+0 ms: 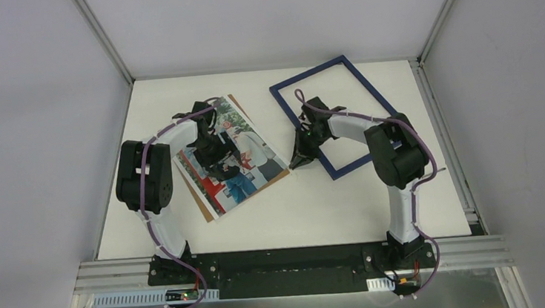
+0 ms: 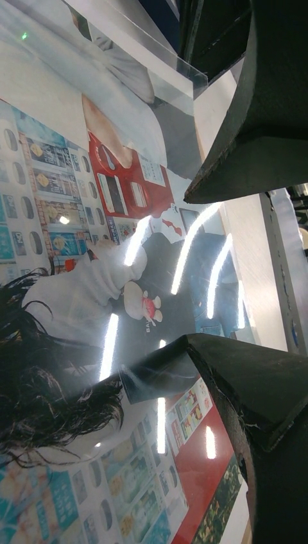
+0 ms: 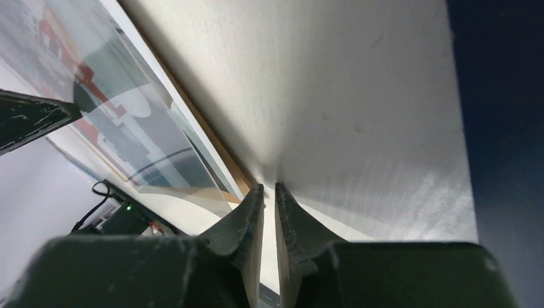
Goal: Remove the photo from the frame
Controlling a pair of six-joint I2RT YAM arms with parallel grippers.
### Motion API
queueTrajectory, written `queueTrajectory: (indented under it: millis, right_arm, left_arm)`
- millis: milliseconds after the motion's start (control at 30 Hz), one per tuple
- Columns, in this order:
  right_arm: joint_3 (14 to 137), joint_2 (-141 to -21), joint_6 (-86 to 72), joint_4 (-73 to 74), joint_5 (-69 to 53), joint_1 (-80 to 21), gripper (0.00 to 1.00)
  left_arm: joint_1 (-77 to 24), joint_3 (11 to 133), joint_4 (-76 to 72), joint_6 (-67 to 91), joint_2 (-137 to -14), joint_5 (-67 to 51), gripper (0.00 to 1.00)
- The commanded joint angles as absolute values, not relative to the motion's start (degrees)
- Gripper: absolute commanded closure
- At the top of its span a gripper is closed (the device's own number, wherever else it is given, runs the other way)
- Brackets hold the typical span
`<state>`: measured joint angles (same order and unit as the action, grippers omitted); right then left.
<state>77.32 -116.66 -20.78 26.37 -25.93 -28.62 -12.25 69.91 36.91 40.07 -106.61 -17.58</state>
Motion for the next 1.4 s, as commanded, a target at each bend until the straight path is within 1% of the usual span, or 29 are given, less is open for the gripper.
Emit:
queueTrajectory:
  millis: [0,167,267,533,800,1167,1367]
  right_arm:
    - [73.0,-117.2,-21.9,22.5,-27.7,-28.2,0.85]
    - [70.7,-114.8,-23.3,20.7,-27.9,-27.3,0.85]
    - [70.6,-114.1,-23.6,21.8,-26.9,-26.7,0.83]
    - [68.6,-112.4,-23.9,20.0,-29.7,-26.3,0.77]
    - [69.0,-111.3,-24.0,20.0,-30.4,-26.1,0.76]
    - [68.4,-113.9,-28.3,12.5,-35.4,-24.0,0.76]
    - [68.0,-116.9,-31.6,8.8,-39.0,-23.4,0.72]
  left_arm:
    - [-12.1,67.7,38.3,40.0,-109.0,-16.3,0.23]
    - [-12.1,67.6,38.3,39.9,-108.9,-16.3,0.23]
    - [-12.0,67.6,38.4,39.9,-109.0,-16.4,0.23]
    - [-12.0,67.5,38.3,39.8,-108.9,-16.2,0.23]
    - [-12.1,67.5,38.3,40.2,-109.1,-16.0,0.23]
    - [-12.0,67.4,38.3,40.6,-109.2,-16.1,0.24]
    - [-12.0,67.4,38.4,40.7,-109.3,-16.4,0.24]
